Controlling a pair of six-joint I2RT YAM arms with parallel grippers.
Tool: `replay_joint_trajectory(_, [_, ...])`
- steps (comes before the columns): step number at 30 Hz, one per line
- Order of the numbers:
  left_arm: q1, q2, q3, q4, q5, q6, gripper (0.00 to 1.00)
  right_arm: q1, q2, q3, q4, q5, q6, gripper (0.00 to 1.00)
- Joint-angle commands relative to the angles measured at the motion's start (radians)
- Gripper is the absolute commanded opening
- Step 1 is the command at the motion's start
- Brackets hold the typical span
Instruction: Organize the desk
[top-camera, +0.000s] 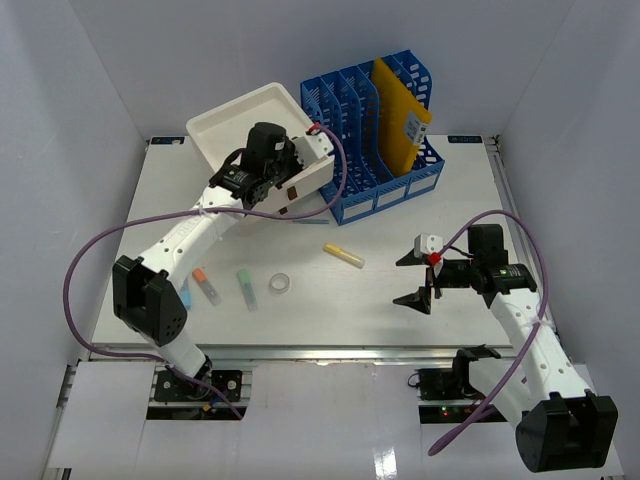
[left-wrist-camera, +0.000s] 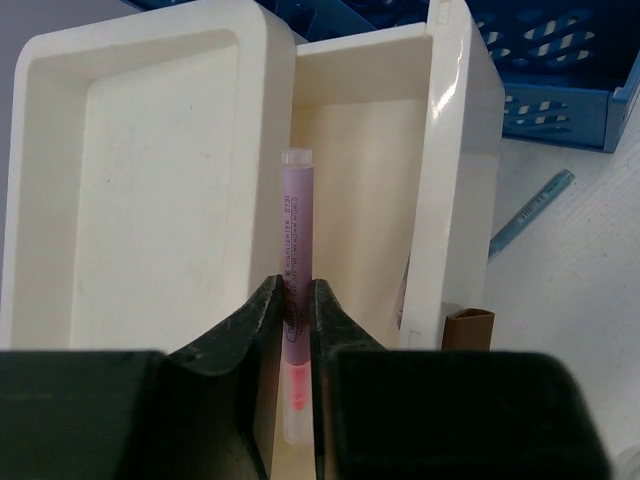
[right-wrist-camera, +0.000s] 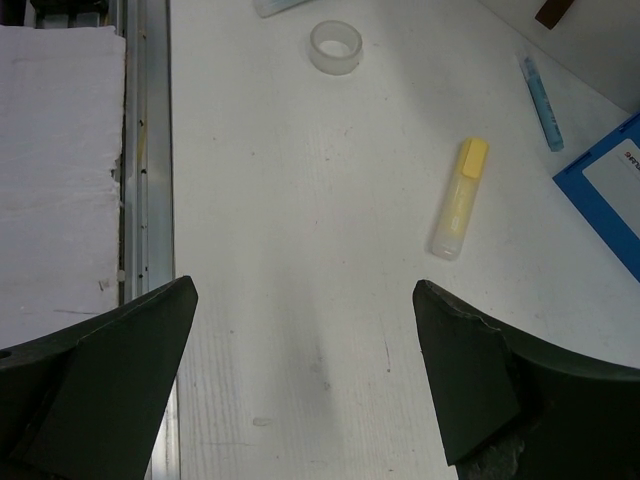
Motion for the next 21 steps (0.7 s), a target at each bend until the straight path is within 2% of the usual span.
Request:
replay_joint_trajectory(1, [0.012, -0.070, -0.088, 0.088, 0.024, -0.032, 0.32, -0.003, -0.038, -0.033, 0.013, -0.042, -0.066, 0.96])
replay_joint_trajectory(8, [0.012, -0.094, -0.080, 0.110, -0.018, -0.102, 0.56, 0.027, -0.047, -0.020, -0.066, 0.030, -0.266, 0.96])
replay_joint_trajectory(13, [0.012, -0.169, -0.075, 0.106, 0.011, -0.198, 0.64, 0.094, 0.004, 0.052, -0.061, 0.109, -0.350, 0.98])
replay_joint_trajectory(16, [0.013, -0.331, -0.134, 0.106, 0.068, -0.319, 0.70, 0.203, 0.067, 0.091, 0.082, 0.238, -0.287, 0.98])
replay_joint_trajectory(19, [0.012, -0.512, -0.246, 0.120, 0.191, -0.525, 0.76, 0.399, 0.125, 0.091, 0.237, 0.428, -0.223, 0.97])
replay_joint_trajectory(21, [0.013, -0.653, -0.356, 0.135, 0.247, -0.644, 0.80, 0.457, 0.239, 0.153, 0.288, 0.513, -0.169, 0.92])
